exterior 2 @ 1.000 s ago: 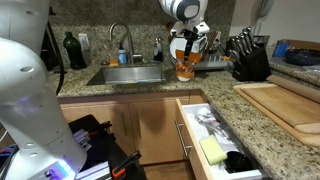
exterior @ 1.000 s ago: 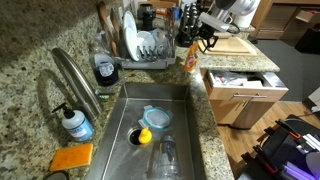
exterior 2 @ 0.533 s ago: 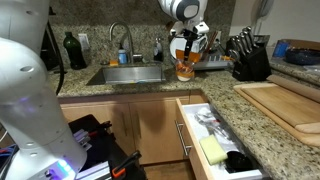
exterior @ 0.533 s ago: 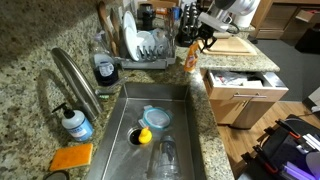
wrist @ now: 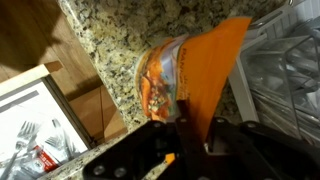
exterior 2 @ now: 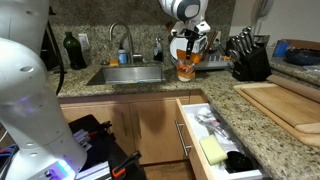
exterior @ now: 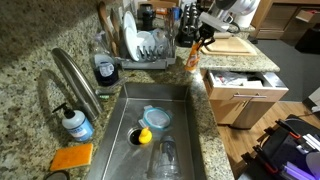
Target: Put the orange packet in the open drawer, remove the yellow sponge from the open drawer and use it to wipe the counter
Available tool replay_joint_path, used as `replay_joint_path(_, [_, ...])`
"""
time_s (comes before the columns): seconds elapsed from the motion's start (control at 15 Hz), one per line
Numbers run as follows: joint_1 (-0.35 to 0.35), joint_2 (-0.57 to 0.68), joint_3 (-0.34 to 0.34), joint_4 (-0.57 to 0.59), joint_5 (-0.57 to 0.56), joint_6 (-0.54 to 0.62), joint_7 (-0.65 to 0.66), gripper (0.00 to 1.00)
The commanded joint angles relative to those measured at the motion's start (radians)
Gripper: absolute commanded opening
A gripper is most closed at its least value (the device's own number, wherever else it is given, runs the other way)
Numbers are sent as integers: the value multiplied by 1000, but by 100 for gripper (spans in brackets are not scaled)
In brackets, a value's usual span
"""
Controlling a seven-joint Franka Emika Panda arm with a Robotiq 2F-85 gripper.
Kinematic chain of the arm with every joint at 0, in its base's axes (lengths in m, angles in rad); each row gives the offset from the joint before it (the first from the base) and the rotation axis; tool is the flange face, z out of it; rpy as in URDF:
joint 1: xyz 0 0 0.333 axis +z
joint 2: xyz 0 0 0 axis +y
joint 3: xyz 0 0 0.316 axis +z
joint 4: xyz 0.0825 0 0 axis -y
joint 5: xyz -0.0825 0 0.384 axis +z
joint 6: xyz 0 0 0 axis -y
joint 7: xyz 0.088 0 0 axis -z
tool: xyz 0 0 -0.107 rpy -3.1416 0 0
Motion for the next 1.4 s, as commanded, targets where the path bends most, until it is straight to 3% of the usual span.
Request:
replay_joint_path(0.0, [-1, -35, -33, -29, -67, 25, 49, 0])
replay_joint_path(0.33, [-10, -173, -132, -192, -250, 20, 219, 1])
replay_joint_path(0.47, [-56, -227, -123, -246, -177, -69, 218, 1])
replay_joint_path(0.67, [-98, -306, -134, -341, -128, -105, 256, 1])
replay_joint_path(1.13, [-174, -424, -146, -517, -6, -84, 331, 1])
replay_joint_path(1.33, [-204, -411, -164, -562, -12, 25, 376, 1])
